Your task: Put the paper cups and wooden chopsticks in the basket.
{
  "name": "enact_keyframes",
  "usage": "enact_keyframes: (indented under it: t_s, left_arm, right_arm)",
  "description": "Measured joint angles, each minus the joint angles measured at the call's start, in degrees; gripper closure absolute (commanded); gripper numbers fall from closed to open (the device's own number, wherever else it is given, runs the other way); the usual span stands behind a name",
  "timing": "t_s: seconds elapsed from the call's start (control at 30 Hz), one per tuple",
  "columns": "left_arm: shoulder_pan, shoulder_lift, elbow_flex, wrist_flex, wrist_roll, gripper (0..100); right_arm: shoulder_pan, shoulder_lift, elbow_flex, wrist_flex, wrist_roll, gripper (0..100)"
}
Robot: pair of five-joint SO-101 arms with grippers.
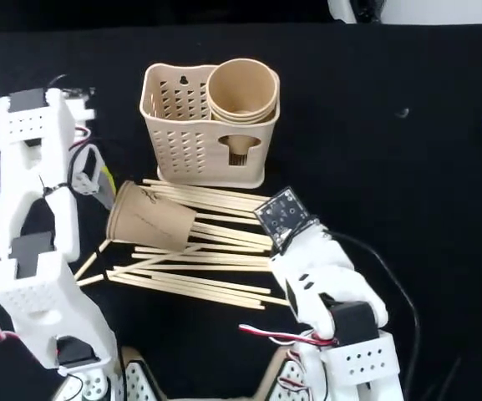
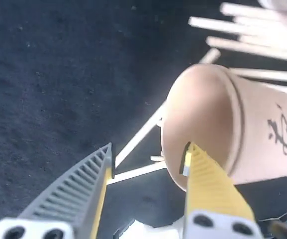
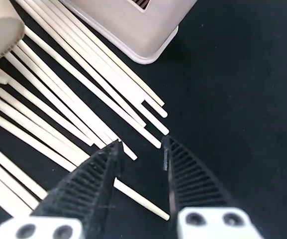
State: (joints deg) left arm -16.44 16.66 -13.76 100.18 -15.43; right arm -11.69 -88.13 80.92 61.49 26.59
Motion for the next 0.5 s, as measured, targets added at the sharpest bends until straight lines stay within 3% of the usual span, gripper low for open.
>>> enact_keyframes:
  t_s: [0.17,0.5]
  left_arm:
    - [1.3,-4.5,0.1,0.0,-0.3,76]
    - [2.7,-16.6,5.9,0.1,-8.1,76]
  right_arm:
    - [0.0,0.0,0.0,0.0,0.0,86.1]
    - [0.0,0.0,0.0,0.0,0.0,86.1]
